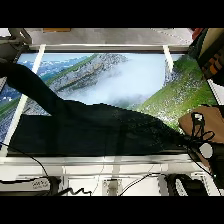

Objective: Fold the clothes and pants, and hang the long-sleeved shirts on hangers.

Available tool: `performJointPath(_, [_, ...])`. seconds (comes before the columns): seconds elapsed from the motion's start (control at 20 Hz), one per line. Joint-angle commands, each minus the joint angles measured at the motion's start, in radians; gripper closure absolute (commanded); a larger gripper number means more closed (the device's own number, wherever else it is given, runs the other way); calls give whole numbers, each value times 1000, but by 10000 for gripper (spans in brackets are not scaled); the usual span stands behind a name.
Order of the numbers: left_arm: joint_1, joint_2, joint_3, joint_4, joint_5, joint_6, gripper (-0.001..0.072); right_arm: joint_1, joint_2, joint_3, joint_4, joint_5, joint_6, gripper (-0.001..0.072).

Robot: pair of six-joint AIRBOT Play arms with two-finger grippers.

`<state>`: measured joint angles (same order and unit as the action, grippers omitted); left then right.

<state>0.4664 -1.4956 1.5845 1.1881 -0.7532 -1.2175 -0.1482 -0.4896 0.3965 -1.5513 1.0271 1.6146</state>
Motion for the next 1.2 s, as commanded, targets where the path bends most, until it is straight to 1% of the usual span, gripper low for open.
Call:
performJointPath(0.0, [2, -51, 0, 157, -127, -92, 689, 0, 1, 0, 0, 0, 0, 675])
performJointPath(0.05, [2, -85, 0, 169, -111, -124, 688, 0, 1, 0, 0, 0, 0, 674])
performJointPath(0.1, [2, -117, 0, 147, -79, -148, 687, 0, 1, 0, 0, 0, 0, 674])
performJointPath(0.2, [-5, -166, 0, 57, -40, -148, 675, 0, 1, 0, 0, 0, 0, 675])
performJointPath(0.25, [-11, -181, 0, 54, -27, -146, 455, 0, 1, 0, 0, 0, 0, 674])
performJointPath(0.3, [-14, -188, 0, 60, -16, -145, -13, 0, 1, 0, 2, 0, 0, 675])
performJointPath(0.4, [-3, -179, 0, 69, -10, -144, -8, 0, 1, 0, 3, 1, 0, 675])
performJointPath(0.5, [32, -151, 0, 114, -25, -147, 16, 0, 1, 0, 5, 1, 0, 674])
performJointPath(0.6, [86, -130, 0, 161, -88, -177, 86, 0, 1, 0, 10, 1, 0, 675])
performJointPath(0.7, [149, -139, 0, 158, -183, -243, 86, 0, 1, 0, 11, 1, 0, 674])
performJointPath(0.8, [198, -174, -1, 91, -280, -241, 85, 0, 1, 0, 14, 1, 1, 674])
performJointPath(0.9, [224, -230, -1, -66, -344, -237, 84, 0, 1, 0, 29, 1, 1, 675])
performJointPath(0.95, [225, -261, -1, -134, -357, -220, 81, 0, 1, 0, 35, 0, 1, 674])
performJointPath(1.0, [218, -289, -1, -161, -348, -215, 78, 0, 1, 0, 37, 0, 1, 674])
performJointPath(1.15, [197, -366, 0, -163, -301, -233, 71, 0, 1, 0, 37, 0, 1, 674])
